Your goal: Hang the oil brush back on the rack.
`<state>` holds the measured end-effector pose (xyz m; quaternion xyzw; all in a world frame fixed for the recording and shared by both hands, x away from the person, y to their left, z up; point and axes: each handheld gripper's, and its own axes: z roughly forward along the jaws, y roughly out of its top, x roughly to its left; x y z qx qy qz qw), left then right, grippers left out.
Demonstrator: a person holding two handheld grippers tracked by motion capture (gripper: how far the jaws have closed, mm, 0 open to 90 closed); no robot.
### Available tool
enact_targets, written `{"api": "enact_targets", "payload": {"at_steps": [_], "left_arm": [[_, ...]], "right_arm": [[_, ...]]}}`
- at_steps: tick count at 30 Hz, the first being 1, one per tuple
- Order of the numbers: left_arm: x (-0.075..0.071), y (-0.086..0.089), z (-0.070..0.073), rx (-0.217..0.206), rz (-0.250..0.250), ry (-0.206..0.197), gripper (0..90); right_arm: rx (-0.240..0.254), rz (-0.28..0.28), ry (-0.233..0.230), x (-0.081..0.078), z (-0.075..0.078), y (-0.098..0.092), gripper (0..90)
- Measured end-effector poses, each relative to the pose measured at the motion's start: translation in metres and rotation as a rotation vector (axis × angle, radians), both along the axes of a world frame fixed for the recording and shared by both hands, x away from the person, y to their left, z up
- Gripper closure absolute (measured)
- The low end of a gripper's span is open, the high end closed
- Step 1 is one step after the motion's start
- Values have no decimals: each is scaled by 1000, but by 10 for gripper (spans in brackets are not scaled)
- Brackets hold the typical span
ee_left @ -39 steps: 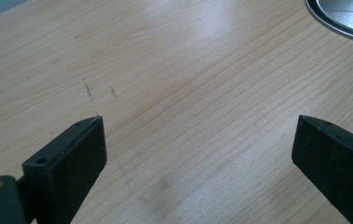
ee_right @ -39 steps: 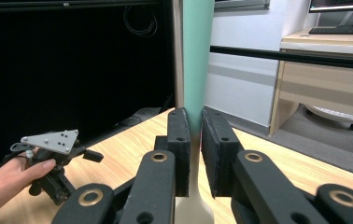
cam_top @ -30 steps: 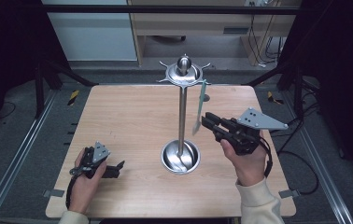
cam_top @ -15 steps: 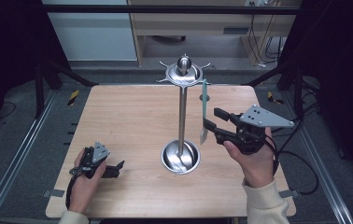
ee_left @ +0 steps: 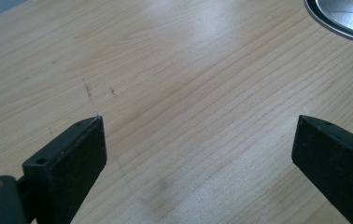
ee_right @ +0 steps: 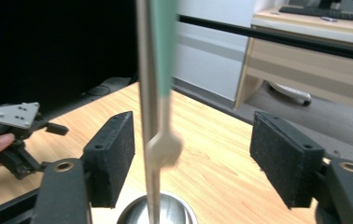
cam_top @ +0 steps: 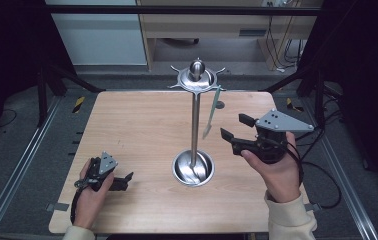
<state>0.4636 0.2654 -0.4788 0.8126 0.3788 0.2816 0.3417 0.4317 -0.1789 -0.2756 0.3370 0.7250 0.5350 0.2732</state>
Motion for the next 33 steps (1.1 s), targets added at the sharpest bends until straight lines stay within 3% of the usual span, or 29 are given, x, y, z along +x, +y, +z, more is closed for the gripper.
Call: {"api": "enact_targets", "payload": {"at_steps": [7, 16, 33], "left_arm": [[0, 0, 0, 1, -1, 2, 28], [0, 0, 0, 1, 0, 3, 28], [0, 0, 0, 1, 0, 0, 28]], "right_arm": [[19, -49, 38, 7, -3, -16, 188], [38, -143, 50, 15, -10, -36, 94], [18, -241, 124, 35, -38, -52, 117]]}}
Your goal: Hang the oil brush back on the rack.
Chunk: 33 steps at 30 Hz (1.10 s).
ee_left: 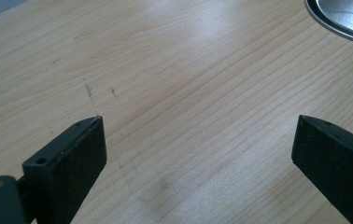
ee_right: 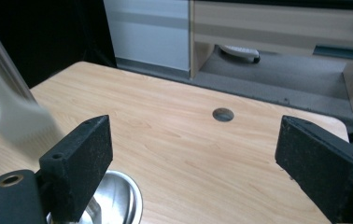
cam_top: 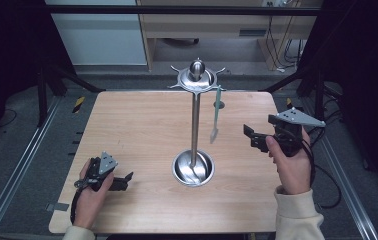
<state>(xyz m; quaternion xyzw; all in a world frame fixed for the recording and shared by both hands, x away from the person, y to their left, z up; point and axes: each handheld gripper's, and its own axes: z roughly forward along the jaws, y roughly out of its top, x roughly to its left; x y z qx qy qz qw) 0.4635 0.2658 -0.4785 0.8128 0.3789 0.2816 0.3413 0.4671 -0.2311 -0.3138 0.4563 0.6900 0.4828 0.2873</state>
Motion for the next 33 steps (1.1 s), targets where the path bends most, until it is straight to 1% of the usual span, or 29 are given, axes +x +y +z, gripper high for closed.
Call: {"api": "enact_targets", "payload": {"at_steps": [4, 7, 12, 21, 26, 30, 33], "left_arm": [[0, 0, 0, 1, 0, -1, 28], [0, 0, 0, -2, 1, -1, 27], [0, 0, 0, 0, 1, 0, 28], [0, 0, 0, 0, 4, 2, 28], [0, 0, -1, 2, 4, 5, 28], [0, 0, -1, 4, 4, 5, 28], [0, 0, 0, -3, 3, 2, 28]], "right_arm": [[-14, -12, 17, 4, -7, -1, 122], [-20, -14, 40, 7, -12, -1, 122], [-43, -21, 73, 13, -23, -2, 123], [-83, -24, 109, 21, -39, -3, 125], [-123, -26, 126, 26, -50, -2, 125], [-156, -14, 133, 30, -59, 1, 125], [-178, -11, 142, 32, -66, 3, 125]]}}
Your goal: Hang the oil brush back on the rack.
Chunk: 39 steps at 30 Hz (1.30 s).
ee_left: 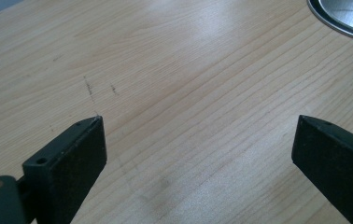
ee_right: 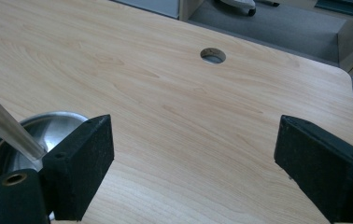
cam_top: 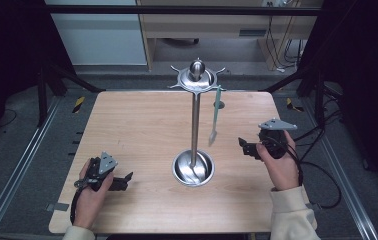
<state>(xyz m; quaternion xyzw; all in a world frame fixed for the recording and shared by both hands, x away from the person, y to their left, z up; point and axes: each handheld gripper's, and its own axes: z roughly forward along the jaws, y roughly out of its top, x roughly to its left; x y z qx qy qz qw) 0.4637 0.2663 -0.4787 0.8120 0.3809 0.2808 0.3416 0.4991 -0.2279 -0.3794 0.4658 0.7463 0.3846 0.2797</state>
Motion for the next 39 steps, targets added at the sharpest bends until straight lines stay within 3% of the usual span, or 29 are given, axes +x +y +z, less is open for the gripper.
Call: {"api": "enact_targets", "payload": {"at_steps": [14, 25, 39], "left_arm": [[0, 0, 0, 3, 0, 4, 28], [0, 0, 0, 1, 0, 1, 28], [0, 0, 0, 1, 0, 1, 28]], "right_arm": [[-33, 18, 56, 7, -22, 7, 123], [-48, 19, 61, 11, -39, 8, 125], [-42, 18, 87, 19, -77, 3, 128]]}}
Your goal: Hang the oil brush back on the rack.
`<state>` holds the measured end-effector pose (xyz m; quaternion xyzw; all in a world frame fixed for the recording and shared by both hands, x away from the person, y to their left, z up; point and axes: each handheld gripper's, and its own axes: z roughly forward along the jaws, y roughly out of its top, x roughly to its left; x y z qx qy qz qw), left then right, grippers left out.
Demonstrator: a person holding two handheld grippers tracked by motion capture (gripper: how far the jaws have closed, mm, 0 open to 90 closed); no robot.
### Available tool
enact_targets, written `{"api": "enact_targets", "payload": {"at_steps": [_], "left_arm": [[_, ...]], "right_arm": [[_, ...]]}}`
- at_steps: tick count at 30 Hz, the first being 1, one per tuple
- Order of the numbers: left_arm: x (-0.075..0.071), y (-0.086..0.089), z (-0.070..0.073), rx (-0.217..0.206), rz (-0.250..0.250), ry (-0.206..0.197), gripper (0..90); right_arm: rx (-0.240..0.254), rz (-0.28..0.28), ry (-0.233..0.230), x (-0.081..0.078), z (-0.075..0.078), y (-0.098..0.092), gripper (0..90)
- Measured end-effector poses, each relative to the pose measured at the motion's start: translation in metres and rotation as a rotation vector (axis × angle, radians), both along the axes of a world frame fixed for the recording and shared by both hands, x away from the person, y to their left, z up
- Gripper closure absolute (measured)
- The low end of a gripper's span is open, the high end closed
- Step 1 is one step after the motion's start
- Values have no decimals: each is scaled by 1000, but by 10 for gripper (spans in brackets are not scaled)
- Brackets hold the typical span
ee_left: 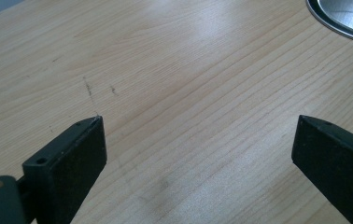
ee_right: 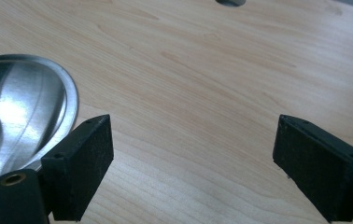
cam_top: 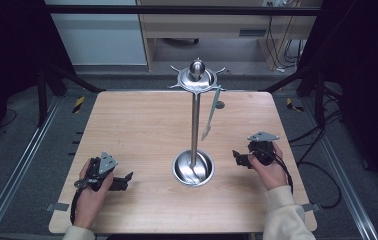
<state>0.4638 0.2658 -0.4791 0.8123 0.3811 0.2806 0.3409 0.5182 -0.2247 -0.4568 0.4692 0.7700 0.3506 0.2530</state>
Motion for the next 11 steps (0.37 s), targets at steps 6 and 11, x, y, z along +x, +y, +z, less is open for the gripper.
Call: {"api": "enact_targets", "payload": {"at_steps": [6, 11], "left_arm": [[0, 0, 0, -1, 1, -1, 28], [0, 0, 0, -1, 2, -2, 28]], "right_arm": [[18, 1, 20, 3, -17, -3, 135], [24, 2, 48, 4, -24, -5, 135]]}}
